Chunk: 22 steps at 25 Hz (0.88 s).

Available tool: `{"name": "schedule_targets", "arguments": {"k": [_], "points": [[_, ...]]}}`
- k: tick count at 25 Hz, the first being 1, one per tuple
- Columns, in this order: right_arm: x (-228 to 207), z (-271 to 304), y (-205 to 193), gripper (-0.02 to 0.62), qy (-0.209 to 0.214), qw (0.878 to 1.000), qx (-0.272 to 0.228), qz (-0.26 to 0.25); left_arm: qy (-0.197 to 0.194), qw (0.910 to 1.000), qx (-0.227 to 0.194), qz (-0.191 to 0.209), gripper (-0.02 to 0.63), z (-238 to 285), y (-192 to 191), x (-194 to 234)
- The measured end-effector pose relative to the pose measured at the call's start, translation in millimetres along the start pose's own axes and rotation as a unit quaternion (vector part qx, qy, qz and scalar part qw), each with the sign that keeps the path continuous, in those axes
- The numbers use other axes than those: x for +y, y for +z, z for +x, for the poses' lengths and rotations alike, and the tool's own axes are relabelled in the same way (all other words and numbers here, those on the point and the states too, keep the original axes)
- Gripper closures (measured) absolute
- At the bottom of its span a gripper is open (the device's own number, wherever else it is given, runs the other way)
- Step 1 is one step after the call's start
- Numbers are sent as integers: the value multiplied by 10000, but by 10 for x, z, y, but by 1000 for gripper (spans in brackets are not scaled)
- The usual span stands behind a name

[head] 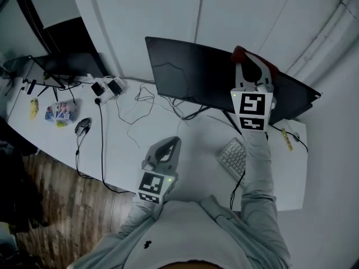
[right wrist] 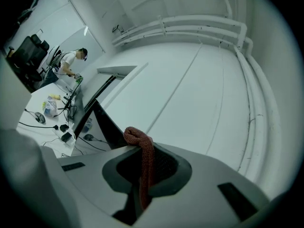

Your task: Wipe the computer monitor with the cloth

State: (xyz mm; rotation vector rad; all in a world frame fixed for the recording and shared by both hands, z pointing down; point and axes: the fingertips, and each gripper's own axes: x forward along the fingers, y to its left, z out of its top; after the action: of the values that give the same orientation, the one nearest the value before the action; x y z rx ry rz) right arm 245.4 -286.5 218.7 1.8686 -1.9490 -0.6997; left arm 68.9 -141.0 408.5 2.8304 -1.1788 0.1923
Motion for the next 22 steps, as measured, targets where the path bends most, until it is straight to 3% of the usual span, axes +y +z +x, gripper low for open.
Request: {"name": "schedule_targets", "arguments": {"k": [13, 22], "points": [[1465, 839, 958, 563, 410, 9988, -244, -80, 304, 9994, -180, -23, 584, -646, -41, 1437], [2088, 1185, 1333, 563, 549, 9977, -302, -263, 419, 9987, -264, -104, 584, -912, -114, 1972]]}}
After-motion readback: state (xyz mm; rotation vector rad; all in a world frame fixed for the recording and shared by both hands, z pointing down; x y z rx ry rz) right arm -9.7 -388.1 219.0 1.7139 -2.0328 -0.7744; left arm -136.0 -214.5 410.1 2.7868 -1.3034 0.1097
